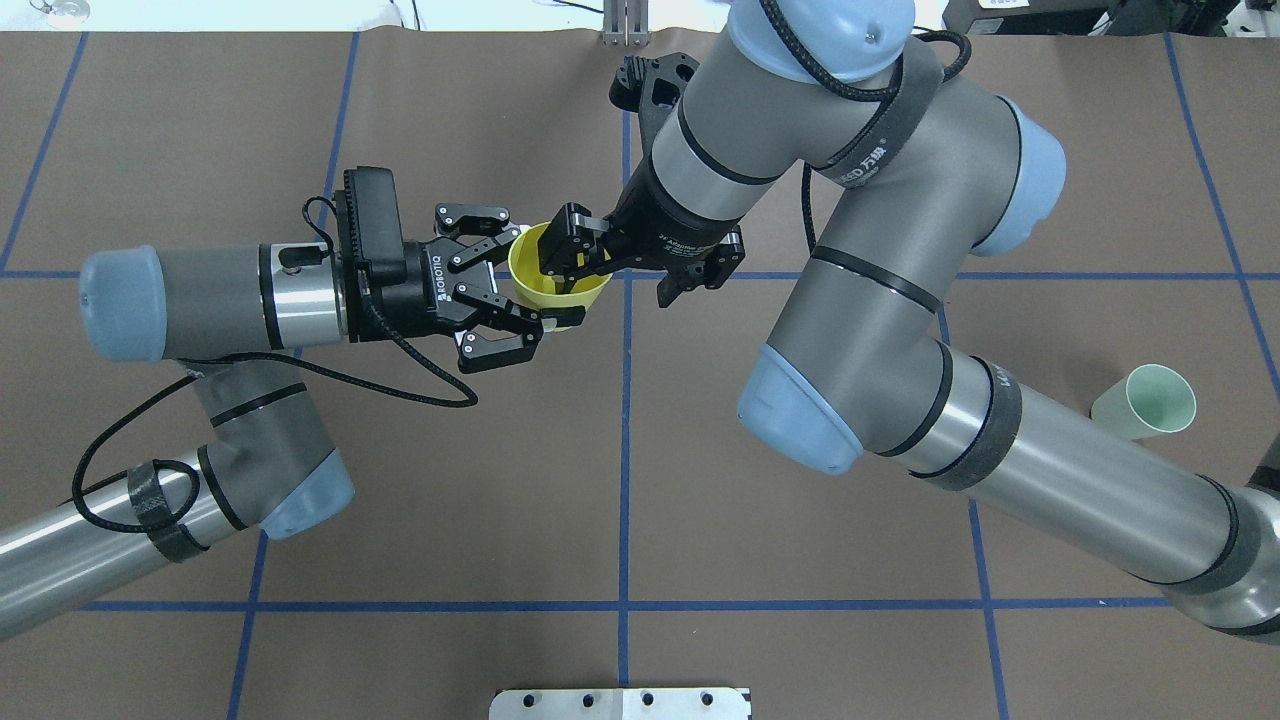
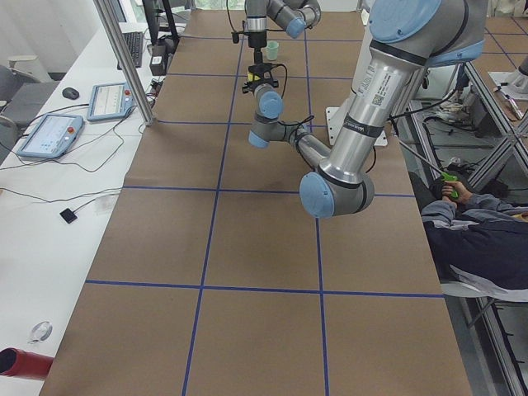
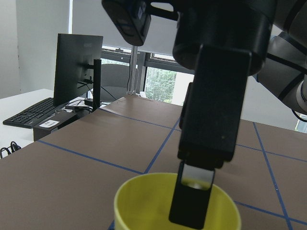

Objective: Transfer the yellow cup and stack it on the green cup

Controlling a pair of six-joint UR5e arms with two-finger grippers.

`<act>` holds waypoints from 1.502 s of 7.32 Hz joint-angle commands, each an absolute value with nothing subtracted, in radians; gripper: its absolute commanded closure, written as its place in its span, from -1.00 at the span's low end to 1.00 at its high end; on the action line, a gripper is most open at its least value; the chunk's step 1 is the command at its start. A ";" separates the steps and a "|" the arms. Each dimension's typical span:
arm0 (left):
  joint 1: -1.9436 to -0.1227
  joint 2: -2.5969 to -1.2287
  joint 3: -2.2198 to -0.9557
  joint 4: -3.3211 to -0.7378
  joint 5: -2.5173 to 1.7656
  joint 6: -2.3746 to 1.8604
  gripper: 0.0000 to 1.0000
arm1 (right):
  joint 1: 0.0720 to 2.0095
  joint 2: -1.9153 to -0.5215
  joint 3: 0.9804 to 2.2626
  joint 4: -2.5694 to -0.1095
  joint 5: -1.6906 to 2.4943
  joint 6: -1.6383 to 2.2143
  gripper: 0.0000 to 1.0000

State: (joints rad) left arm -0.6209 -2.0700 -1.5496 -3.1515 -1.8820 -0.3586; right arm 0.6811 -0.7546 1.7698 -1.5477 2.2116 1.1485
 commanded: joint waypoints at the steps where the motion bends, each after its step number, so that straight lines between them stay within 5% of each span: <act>1: -0.618 -2.069 -1.548 -3.152 -1.882 -0.347 -0.10 | 0.676 -0.755 1.772 -1.551 2.207 1.129 -0.98; 4: -0.618 -2.069 -1.545 -3.152 -1.882 -0.347 -0.17 | 0.675 -0.752 1.773 -1.551 2.187 1.124 -0.16; 7: -0.618 -2.068 -1.540 -3.160 -1.882 -0.347 -0.17 | 0.673 -0.742 1.767 -1.551 2.186 1.123 -0.12; 10: -0.617 -2.068 -1.534 -3.162 -1.882 -0.345 -0.18 | 0.673 -0.741 1.764 -1.551 2.183 1.114 0.20; 11: -0.617 -2.068 -1.535 -3.162 -1.882 -0.347 -0.29 | 0.673 -0.739 1.764 -1.551 2.172 1.112 0.93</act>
State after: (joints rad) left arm -0.6170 -2.0676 -1.5356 -3.1609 -1.8822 -0.3460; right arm 0.6735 -0.7406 1.7647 -1.5509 2.1814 1.1164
